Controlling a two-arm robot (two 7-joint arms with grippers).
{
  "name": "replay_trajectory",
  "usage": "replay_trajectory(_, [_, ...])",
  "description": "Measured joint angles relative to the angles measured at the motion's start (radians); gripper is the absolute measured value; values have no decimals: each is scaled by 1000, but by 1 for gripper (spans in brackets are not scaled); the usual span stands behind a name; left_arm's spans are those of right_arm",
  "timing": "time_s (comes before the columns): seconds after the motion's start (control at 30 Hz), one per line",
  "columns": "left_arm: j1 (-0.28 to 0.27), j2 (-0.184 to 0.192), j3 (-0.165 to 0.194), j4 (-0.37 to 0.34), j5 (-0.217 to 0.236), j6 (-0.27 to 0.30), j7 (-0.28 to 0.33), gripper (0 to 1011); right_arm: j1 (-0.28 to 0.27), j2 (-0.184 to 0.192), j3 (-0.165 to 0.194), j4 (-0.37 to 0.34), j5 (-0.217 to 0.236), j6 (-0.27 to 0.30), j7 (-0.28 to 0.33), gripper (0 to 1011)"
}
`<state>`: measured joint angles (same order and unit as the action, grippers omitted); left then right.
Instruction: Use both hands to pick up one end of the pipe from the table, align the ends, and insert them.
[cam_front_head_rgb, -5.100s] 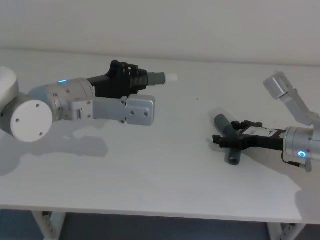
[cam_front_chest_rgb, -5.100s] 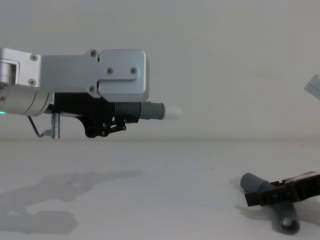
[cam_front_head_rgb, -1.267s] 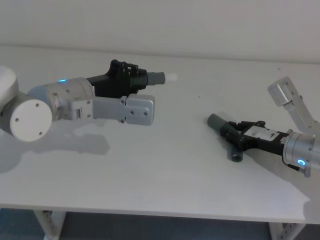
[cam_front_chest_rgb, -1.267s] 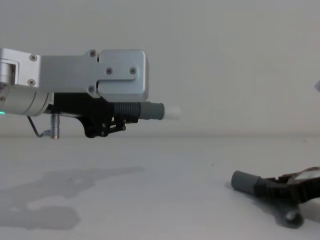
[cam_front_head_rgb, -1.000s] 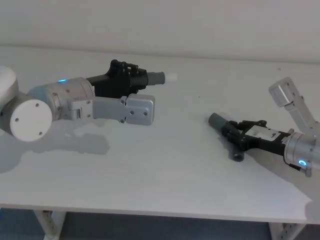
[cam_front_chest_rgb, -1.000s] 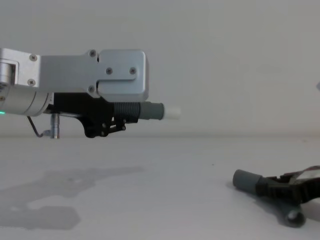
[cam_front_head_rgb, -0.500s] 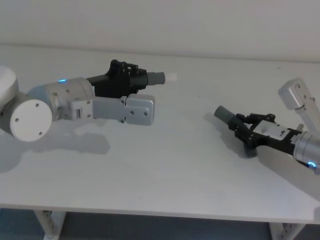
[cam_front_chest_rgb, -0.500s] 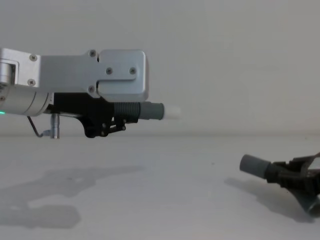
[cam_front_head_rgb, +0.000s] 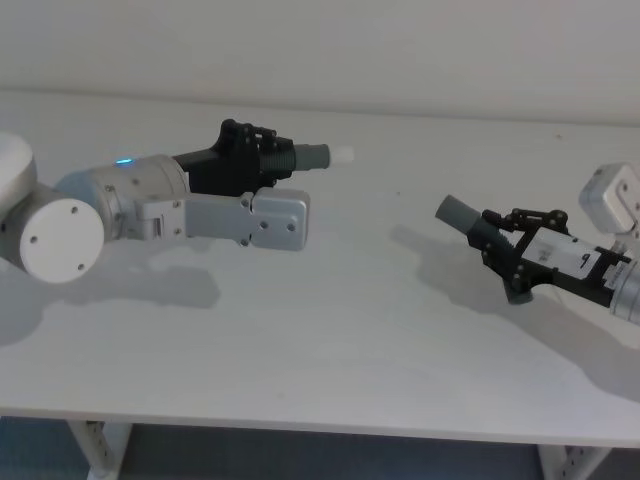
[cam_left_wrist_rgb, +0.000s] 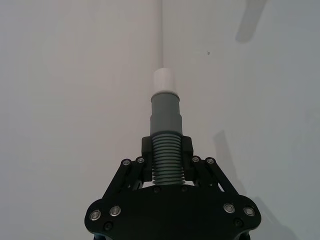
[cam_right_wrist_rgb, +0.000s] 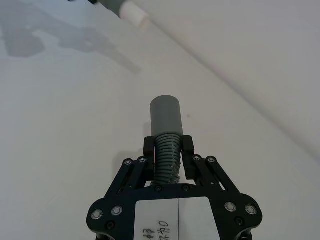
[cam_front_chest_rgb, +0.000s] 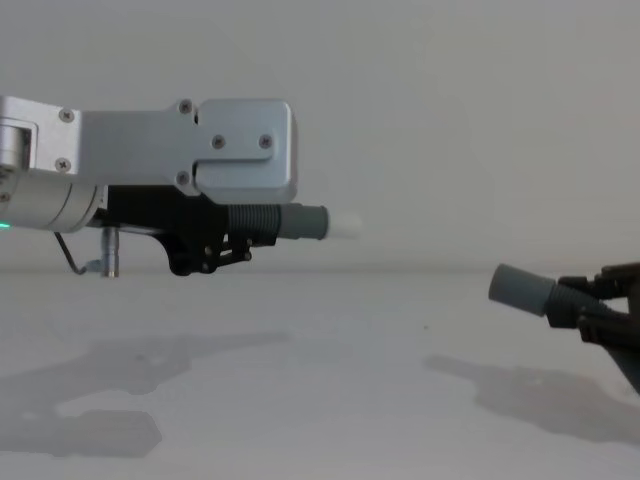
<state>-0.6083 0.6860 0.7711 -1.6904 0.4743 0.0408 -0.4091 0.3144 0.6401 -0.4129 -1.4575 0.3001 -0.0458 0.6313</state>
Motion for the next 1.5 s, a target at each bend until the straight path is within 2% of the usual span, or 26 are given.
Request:
replay_trajectory(0.17, [0, 0, 0, 0, 0, 0, 0, 320, -3, 11, -5, -17, -40, -69, 4, 314])
replay_trajectory(0.23, [0, 0, 0, 0, 0, 0, 0, 320, -1, 13, -14, -25, -73, -111, 5, 314])
replay_trajectory(0.33, [0, 0, 0, 0, 0, 0, 0, 320, 5, 10, -22, -28, -102, -140, 3, 314])
replay_trajectory(0.57, [0, 0, 0, 0, 0, 0, 0, 320, 48, -28, -64, -13, -193, -193, -4, 314])
replay_trajectory(0.83, [0, 0, 0, 0, 0, 0, 0, 320, 99, -80, -104, 34, -261, -213, -21, 314])
replay_trajectory(1.07, [0, 0, 0, 0, 0, 0, 0, 320, 137, -120, -125, 80, -301, -219, -39, 314])
replay_trajectory(1.5, [0, 0, 0, 0, 0, 0, 0, 320, 179, -167, -138, 142, -321, -220, -52, 314])
